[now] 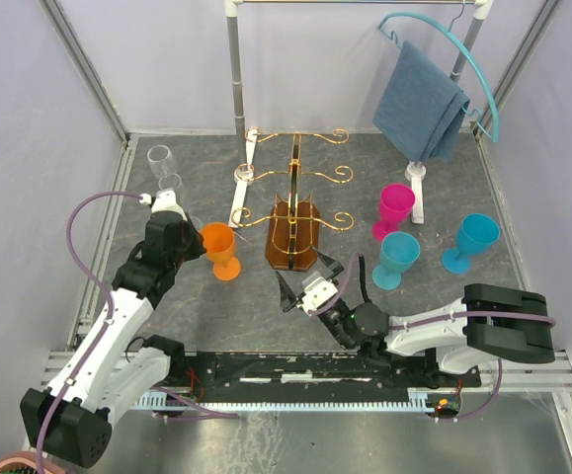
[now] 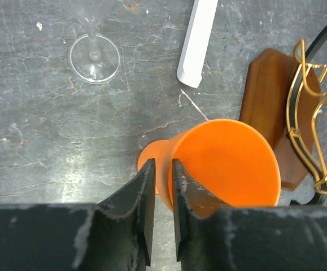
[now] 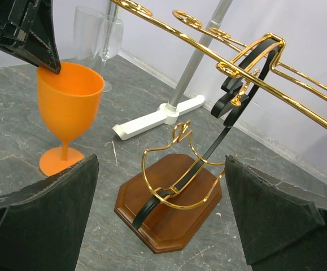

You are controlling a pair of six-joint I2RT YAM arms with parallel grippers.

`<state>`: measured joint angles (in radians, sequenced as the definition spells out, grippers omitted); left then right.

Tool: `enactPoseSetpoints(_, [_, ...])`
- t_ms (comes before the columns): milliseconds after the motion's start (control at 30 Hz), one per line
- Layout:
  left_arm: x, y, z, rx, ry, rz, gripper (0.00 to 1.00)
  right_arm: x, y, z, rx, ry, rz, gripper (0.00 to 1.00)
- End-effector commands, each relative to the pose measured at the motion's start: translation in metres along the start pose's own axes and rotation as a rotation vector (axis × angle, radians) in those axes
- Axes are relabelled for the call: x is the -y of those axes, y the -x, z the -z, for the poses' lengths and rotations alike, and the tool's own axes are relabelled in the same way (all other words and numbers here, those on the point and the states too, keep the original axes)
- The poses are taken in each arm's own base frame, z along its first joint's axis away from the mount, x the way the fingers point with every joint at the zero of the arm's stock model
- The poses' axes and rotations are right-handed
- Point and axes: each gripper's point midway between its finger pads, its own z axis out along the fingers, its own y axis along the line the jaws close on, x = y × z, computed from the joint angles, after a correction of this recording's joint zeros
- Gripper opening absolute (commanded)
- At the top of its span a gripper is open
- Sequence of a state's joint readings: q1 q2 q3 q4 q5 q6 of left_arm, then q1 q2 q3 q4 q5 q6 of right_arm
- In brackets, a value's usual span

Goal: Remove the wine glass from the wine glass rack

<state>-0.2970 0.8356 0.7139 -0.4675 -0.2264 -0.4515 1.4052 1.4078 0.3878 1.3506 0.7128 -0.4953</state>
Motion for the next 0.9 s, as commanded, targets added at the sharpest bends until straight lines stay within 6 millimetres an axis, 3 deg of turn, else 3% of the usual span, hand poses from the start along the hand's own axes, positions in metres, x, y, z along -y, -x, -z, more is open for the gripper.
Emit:
enactPoseSetpoints(0, [0.004, 0.017, -0.007, 0.07, 0.005, 0.016, 0.33, 0.005, 0.006, 0.0, 0.029, -0.032, -0.02, 1.0])
enactPoseSetpoints(133, [0.006, 0.017, -0.007, 0.071, -0.003, 0.014, 0.48, 0.006, 0.007, 0.0, 0.034, -0.035, -0.018, 1.0])
enactPoseSetpoints(300, [0.01, 0.025, 0.003, 0.095, -0.024, 0.026, 0.6, 0.008, 0.011, 0.0, 0.042, -0.04, -0.02, 1.0])
enactPoseSetpoints(467, [0.011, 0.042, 0.031, 0.127, -0.038, 0.062, 0.67, 0.015, 0.02, 0.001, 0.019, -0.036, -0.058, 1.0])
enactPoseSetpoints(567, [0.011, 0.053, 0.055, 0.139, -0.047, 0.083, 0.69, 0.009, 0.021, 0.003, -0.096, 0.015, -0.147, 1.0])
enactPoseSetpoints(633, [0.014, 0.064, 0.072, 0.157, -0.069, 0.092, 0.7, -0.003, 0.026, 0.007, -0.217, 0.105, -0.21, 1.0])
enactPoseSetpoints(733, [0.028, 0.089, 0.097, 0.223, -0.146, 0.112, 0.72, -0.05, 0.05, 0.019, -0.33, 0.437, -0.219, 0.99])
enactPoseSetpoints(800, [0.037, 0.103, 0.104, 0.25, -0.187, 0.108, 0.74, -0.088, 0.072, 0.033, -0.402, 0.7, -0.227, 0.99])
enactPoseSetpoints(867, [0.045, 0.111, 0.099, 0.248, -0.203, 0.092, 0.76, -0.111, 0.098, 0.044, -0.477, 0.897, -0.229, 1.0])
